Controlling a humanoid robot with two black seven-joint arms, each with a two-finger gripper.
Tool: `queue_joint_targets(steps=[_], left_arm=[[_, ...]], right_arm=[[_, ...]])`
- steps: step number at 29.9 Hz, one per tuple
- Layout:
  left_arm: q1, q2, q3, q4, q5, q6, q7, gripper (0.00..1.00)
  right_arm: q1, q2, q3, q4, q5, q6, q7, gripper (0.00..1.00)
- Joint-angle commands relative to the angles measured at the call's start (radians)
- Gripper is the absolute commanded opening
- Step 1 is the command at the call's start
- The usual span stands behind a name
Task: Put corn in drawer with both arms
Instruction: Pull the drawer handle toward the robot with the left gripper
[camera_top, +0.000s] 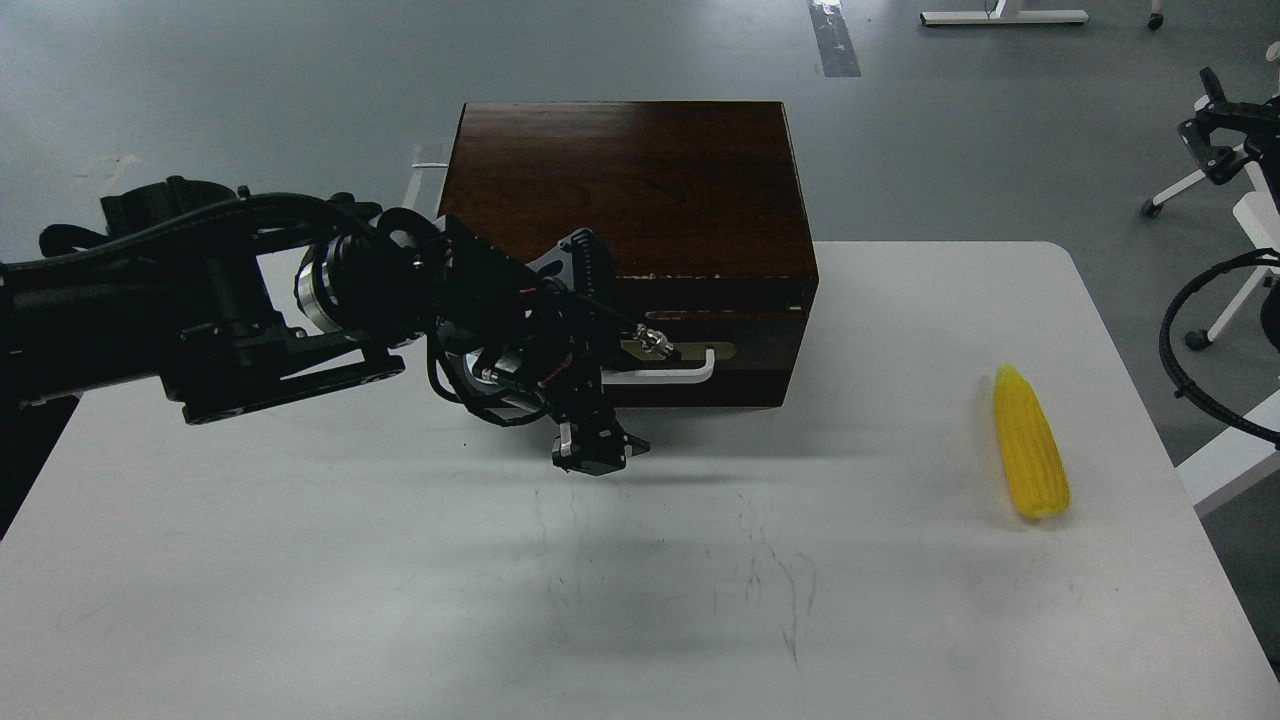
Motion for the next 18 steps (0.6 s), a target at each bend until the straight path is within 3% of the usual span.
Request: queue_joint_targets(steps=[1,18], left_arm=[[0.0,0.0,0.001,-0.002,0.0,0.0,0.0,0.8],[-0.018,-0.003,-0.001,-0.05,-0.047,0.0,0.0,0.8]], right_arm=[[0.001,-0.001,0.0,0.0,0.0,0.0,0.0,1.0],[0.001,-0.01,0.0,0.0,0.0,0.0,0.0,1.0]])
